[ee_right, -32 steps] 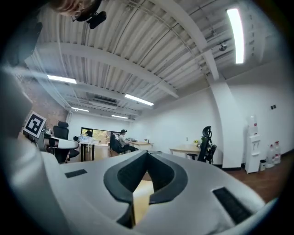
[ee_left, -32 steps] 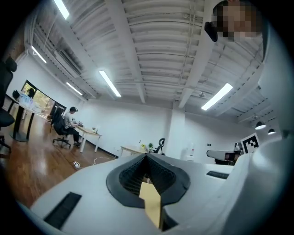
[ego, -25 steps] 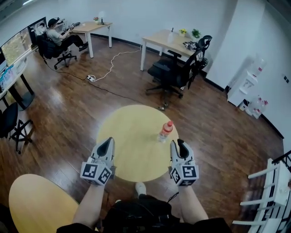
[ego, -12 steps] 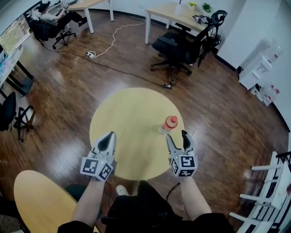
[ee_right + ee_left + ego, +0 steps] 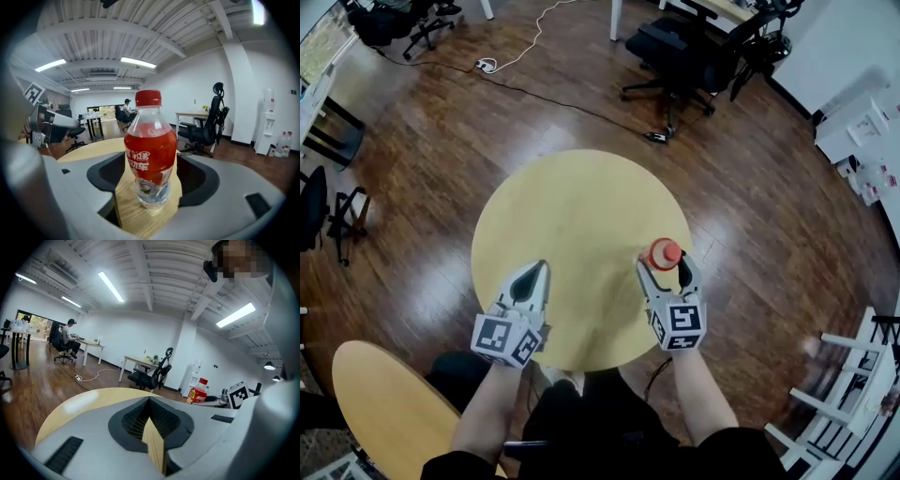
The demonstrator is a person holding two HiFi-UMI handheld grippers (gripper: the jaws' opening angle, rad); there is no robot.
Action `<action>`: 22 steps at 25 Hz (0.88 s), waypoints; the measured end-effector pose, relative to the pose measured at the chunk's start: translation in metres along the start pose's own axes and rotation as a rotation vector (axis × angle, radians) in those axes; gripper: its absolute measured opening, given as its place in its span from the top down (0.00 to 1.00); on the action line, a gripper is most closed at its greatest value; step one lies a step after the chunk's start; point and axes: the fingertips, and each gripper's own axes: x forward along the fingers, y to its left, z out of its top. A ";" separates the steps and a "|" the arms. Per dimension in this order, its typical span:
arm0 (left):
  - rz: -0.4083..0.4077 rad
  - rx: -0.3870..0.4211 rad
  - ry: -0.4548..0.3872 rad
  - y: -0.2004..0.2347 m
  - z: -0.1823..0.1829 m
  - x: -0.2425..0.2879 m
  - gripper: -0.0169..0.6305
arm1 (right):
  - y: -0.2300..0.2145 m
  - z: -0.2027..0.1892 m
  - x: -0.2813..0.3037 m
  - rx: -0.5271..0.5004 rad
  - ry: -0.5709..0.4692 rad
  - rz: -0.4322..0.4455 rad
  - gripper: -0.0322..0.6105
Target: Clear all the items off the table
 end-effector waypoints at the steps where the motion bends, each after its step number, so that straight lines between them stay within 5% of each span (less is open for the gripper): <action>1: -0.001 0.003 0.012 -0.001 -0.003 -0.001 0.97 | 0.002 -0.001 0.003 -0.008 -0.005 0.008 0.40; 13: 0.101 -0.019 0.020 0.032 0.000 -0.022 0.97 | 0.005 0.012 0.024 0.010 -0.021 0.033 0.46; 22: 0.168 -0.008 -0.094 0.038 0.032 -0.055 0.97 | 0.024 0.060 0.019 -0.033 -0.091 0.097 0.47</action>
